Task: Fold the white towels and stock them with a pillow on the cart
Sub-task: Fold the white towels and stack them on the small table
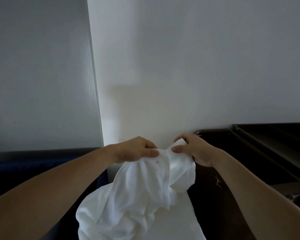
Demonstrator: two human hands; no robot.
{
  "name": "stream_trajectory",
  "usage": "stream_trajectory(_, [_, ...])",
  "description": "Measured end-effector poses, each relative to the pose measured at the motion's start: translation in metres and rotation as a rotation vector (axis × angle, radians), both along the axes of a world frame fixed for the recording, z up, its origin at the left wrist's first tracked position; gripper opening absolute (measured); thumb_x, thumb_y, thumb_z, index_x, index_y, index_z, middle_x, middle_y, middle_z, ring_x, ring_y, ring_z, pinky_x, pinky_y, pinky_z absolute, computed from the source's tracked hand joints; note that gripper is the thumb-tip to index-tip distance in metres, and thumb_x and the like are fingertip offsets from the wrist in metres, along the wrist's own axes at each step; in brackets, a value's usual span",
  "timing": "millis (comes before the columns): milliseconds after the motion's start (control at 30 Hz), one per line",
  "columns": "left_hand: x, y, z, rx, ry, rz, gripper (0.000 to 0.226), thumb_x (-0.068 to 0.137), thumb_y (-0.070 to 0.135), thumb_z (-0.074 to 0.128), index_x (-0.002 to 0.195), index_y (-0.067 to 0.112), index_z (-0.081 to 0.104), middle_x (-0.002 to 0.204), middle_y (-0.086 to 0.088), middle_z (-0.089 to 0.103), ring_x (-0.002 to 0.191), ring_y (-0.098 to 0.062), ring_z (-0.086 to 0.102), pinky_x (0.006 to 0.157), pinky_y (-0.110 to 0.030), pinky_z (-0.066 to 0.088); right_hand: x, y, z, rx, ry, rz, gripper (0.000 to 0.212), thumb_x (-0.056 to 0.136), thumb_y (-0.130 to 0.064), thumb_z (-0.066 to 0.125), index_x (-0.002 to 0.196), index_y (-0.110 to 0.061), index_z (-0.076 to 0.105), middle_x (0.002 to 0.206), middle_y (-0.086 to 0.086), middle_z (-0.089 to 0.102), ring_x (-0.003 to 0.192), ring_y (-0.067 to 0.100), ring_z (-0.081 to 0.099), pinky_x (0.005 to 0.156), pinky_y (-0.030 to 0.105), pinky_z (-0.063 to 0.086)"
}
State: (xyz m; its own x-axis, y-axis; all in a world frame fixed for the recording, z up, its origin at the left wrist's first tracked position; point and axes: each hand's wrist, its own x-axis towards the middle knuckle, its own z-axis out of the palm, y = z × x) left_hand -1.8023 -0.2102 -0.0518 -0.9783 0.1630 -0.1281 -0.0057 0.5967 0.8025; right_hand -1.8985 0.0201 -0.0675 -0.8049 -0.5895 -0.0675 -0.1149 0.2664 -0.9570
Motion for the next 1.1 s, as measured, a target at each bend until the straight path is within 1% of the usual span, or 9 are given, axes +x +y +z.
stream_trajectory(100, [-0.001, -0.002, -0.001, 0.16, 0.011, 0.083, 0.015, 0.096, 0.026, 0.064, 0.092, 0.017, 0.075, 0.092, 0.0, 0.075, 0.081, -0.014, 0.07, 0.071, -0.023, 0.054, -0.006, 0.01, -0.012, -0.038, -0.115, -0.006, 0.021, 0.073, -0.015, 0.081, 0.094, -0.016, 0.075, 0.101, 0.012, 0.074, 0.095, 0.032, 0.072, 0.076, 0.04, 0.06])
stream_trajectory(233, [-0.002, 0.001, 0.0, 0.348, 0.0, 0.133, 0.014, 0.097, 0.016, 0.061, 0.088, 0.011, 0.07, 0.087, -0.006, 0.07, 0.074, -0.016, 0.063, 0.065, -0.022, 0.05, -0.004, 0.007, -0.012, -0.12, -0.007, -0.144, 0.003, 0.081, -0.012, 0.08, 0.083, -0.013, 0.079, 0.093, 0.012, 0.077, 0.087, 0.028, 0.074, 0.073, 0.034, 0.058])
stream_trajectory(300, [-0.003, 0.006, 0.001, 0.471, 0.016, 0.148, 0.014, 0.097, 0.016, 0.061, 0.089, 0.009, 0.068, 0.084, -0.006, 0.069, 0.07, -0.015, 0.063, 0.062, -0.023, 0.052, -0.003, 0.001, -0.006, -0.204, 0.035, -0.255, 0.007, 0.08, -0.013, 0.081, 0.086, -0.009, 0.078, 0.092, 0.014, 0.077, 0.085, 0.029, 0.074, 0.075, 0.037, 0.058])
stream_trajectory(433, [-0.007, 0.018, 0.005, 0.631, 0.084, 0.118, 0.014, 0.099, 0.02, 0.059, 0.09, 0.012, 0.068, 0.089, -0.006, 0.069, 0.082, -0.02, 0.062, 0.073, -0.029, 0.054, 0.013, -0.022, 0.01, -0.34, 0.076, -0.234, 0.011, 0.089, -0.014, 0.072, 0.089, -0.005, 0.079, 0.087, 0.015, 0.077, 0.075, 0.024, 0.073, 0.064, 0.029, 0.058])
stream_trajectory(600, [-0.002, 0.021, 0.002, 0.737, 0.09, 0.045, 0.013, 0.099, 0.019, 0.057, 0.092, 0.015, 0.069, 0.115, -0.018, 0.069, 0.104, -0.026, 0.061, 0.096, -0.041, 0.049, 0.021, -0.031, 0.018, -0.396, -0.001, -0.173, 0.022, 0.099, -0.018, 0.06, 0.097, -0.005, 0.077, 0.094, 0.016, 0.076, 0.084, 0.027, 0.073, 0.07, 0.031, 0.058])
stream_trajectory(733, [0.002, 0.024, 0.002, 0.776, 0.058, -0.024, 0.011, 0.091, 0.022, 0.059, 0.085, 0.018, 0.068, 0.096, -0.01, 0.067, 0.091, -0.023, 0.06, 0.082, -0.034, 0.051, 0.02, -0.031, 0.016, -0.394, 0.005, -0.129, 0.018, 0.097, -0.015, 0.061, 0.096, -0.008, 0.078, 0.096, 0.016, 0.076, 0.085, 0.023, 0.072, 0.071, 0.03, 0.058])
stream_trajectory(833, [-0.002, 0.026, 0.005, 0.76, 0.108, 0.114, 0.021, 0.099, 0.019, 0.055, 0.083, 0.017, 0.067, 0.09, -0.009, 0.068, 0.083, -0.021, 0.062, 0.073, -0.031, 0.052, 0.021, -0.034, 0.015, -0.423, 0.009, -0.105, 0.02, 0.097, -0.013, 0.061, 0.091, -0.01, 0.08, 0.096, 0.018, 0.076, 0.086, 0.026, 0.073, 0.08, 0.036, 0.06])
stream_trajectory(933, [-0.006, 0.03, 0.004, 0.684, 0.154, 0.25, 0.021, 0.1, 0.019, 0.057, 0.084, 0.013, 0.069, 0.084, -0.007, 0.071, 0.075, -0.019, 0.064, 0.067, -0.03, 0.054, 0.024, -0.038, 0.013, -0.46, 0.061, -0.184, 0.019, 0.096, -0.015, 0.063, 0.091, -0.009, 0.08, 0.092, 0.016, 0.076, 0.084, 0.025, 0.074, 0.073, 0.034, 0.06])
stream_trajectory(1100, [-0.009, 0.035, -0.001, 0.649, 0.192, 0.338, 0.022, 0.1, 0.019, 0.058, 0.088, 0.005, 0.069, 0.085, -0.01, 0.072, 0.077, -0.02, 0.066, 0.075, -0.035, 0.055, 0.028, -0.04, 0.015, -0.459, 0.067, -0.204, 0.027, 0.098, -0.024, 0.062, 0.089, -0.003, 0.078, 0.091, 0.019, 0.076, 0.084, 0.029, 0.074, 0.074, 0.035, 0.06])
